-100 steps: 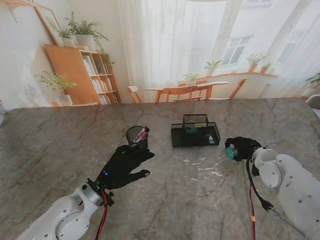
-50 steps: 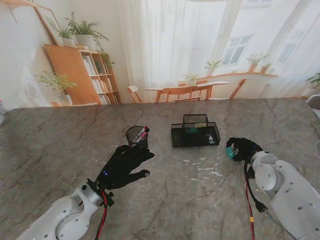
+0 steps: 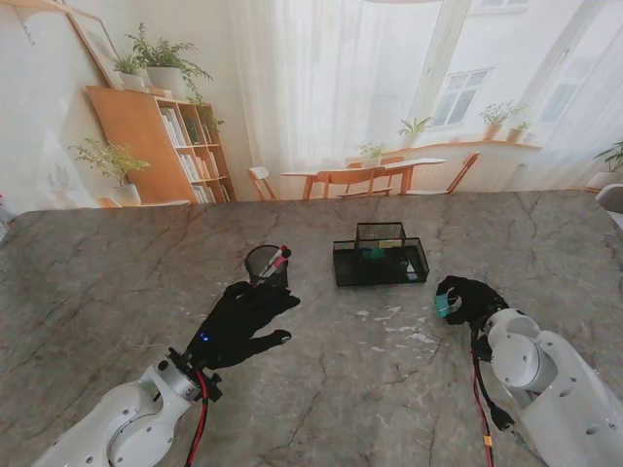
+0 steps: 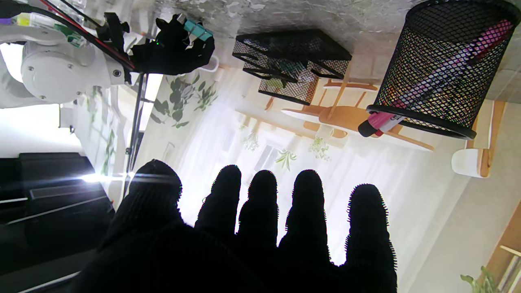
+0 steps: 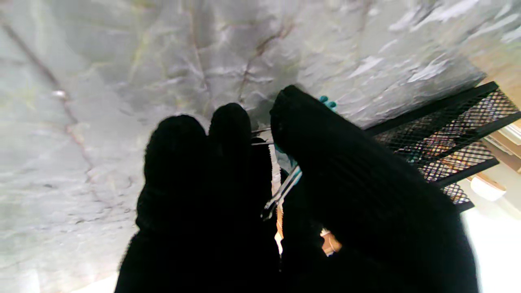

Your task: Organize desk stationery

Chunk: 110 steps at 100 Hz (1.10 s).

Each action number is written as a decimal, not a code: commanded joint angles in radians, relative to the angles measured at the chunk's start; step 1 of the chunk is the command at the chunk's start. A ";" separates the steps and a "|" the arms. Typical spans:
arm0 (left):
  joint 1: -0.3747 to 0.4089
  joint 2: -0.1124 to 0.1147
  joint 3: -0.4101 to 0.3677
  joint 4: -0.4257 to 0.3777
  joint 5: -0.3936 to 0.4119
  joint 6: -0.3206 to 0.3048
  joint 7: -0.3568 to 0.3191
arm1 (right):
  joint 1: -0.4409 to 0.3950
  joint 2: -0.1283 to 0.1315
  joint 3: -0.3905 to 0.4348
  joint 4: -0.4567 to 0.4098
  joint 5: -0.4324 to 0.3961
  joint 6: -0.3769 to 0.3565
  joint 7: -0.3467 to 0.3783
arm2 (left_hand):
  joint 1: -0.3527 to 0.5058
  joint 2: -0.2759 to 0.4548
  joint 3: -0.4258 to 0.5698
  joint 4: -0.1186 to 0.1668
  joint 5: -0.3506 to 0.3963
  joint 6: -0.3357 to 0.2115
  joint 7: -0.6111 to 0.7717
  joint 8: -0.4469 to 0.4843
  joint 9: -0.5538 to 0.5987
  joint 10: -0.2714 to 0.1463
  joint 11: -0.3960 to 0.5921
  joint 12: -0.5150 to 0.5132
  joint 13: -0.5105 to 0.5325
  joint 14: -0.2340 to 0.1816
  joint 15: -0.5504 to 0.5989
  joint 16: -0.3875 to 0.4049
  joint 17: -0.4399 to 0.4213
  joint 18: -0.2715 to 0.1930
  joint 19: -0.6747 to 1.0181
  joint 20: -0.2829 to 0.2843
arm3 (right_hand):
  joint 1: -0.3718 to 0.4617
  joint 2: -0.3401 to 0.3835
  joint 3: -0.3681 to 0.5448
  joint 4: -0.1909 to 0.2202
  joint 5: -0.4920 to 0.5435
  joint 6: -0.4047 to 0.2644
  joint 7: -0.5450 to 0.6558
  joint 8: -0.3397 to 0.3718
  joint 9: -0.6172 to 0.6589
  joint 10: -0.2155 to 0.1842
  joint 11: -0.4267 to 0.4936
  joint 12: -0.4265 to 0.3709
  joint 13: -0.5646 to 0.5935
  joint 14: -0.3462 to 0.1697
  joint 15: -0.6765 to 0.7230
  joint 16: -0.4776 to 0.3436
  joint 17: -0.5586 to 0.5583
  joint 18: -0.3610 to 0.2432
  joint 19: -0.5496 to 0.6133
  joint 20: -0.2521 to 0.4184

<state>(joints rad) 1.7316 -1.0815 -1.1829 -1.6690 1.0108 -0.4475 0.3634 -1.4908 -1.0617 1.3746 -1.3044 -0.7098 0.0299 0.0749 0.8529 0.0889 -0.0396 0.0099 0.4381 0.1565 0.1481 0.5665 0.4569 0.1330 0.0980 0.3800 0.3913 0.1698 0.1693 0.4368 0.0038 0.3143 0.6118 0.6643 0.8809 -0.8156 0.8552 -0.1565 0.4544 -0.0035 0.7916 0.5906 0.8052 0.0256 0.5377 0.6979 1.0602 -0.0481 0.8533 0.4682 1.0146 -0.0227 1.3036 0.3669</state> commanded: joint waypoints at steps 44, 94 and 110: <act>0.018 -0.003 -0.007 -0.009 0.008 -0.006 0.022 | -0.050 -0.020 0.062 -0.160 0.056 -0.016 0.005 | 0.015 0.055 -0.011 -0.071 0.007 -0.022 0.003 0.014 0.008 -0.020 -0.001 0.010 0.007 -0.018 0.003 0.008 -0.008 0.006 -0.004 0.021 | 0.052 0.109 0.050 -0.003 0.138 -0.050 0.253 0.038 0.164 0.049 0.141 0.037 0.023 0.034 0.011 0.015 0.027 -0.023 0.048 0.006; 0.034 -0.005 -0.029 -0.018 0.009 -0.003 0.031 | 0.200 -0.024 -0.059 -0.100 0.102 -0.015 0.044 | 0.016 0.055 -0.011 -0.071 0.008 -0.022 0.003 0.014 0.009 -0.020 -0.001 0.010 0.007 -0.017 0.003 0.008 -0.008 0.005 -0.004 0.021 | 0.050 0.117 0.043 -0.001 0.132 -0.059 0.253 0.044 0.159 0.040 0.136 0.044 0.021 0.027 0.005 0.018 0.025 -0.031 0.045 0.005; 0.037 -0.005 -0.036 -0.018 0.010 -0.004 0.029 | 0.316 -0.031 -0.143 -0.005 0.124 -0.008 0.045 | 0.015 0.055 -0.011 -0.071 0.007 -0.022 0.003 0.014 0.009 -0.019 -0.001 0.010 0.007 -0.015 0.004 0.008 -0.008 0.006 -0.004 0.021 | 0.050 0.120 0.040 0.000 0.128 -0.061 0.254 0.044 0.157 0.036 0.135 0.046 0.019 0.023 0.003 0.020 0.024 -0.036 0.042 0.004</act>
<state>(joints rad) 1.7633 -1.0841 -1.2196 -1.6849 1.0214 -0.4498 0.3917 -1.2165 -1.0786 1.2406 -1.3246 -0.5944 0.0206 0.1052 0.8529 0.0889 -0.0396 0.0099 0.4381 0.1565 0.1481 0.5665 0.4569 0.1330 0.0981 0.3800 0.3914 0.1698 0.1693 0.4368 0.0038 0.3143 0.6118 0.6643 0.8808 -0.8252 0.8476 -0.1591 0.4671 0.0084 0.7928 0.5898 0.8285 0.0371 0.5373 0.6950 1.0609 -0.0465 0.8531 0.4718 1.0162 -0.0209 1.3115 0.3669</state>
